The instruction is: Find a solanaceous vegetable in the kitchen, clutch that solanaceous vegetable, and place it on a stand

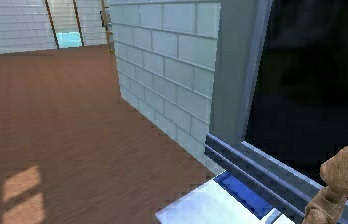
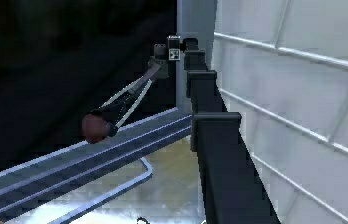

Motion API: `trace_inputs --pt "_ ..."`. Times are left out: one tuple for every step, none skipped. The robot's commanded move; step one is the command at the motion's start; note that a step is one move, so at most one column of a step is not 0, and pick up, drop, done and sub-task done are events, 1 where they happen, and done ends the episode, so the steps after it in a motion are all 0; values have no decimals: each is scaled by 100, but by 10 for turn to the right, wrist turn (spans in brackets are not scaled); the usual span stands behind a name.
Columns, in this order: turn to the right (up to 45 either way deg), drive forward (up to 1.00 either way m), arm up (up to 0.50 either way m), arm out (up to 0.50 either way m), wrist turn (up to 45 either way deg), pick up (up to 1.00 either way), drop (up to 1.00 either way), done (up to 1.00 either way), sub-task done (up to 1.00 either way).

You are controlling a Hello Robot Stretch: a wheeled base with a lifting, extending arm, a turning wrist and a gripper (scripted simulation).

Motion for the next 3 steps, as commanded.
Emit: trace_inputs --pt "0 0 0 0 0 0 100 0 0" --pt "0 0 0 -10 0 0 0 0 0" --pt "0 0 0 0 0 0 0 100 0"
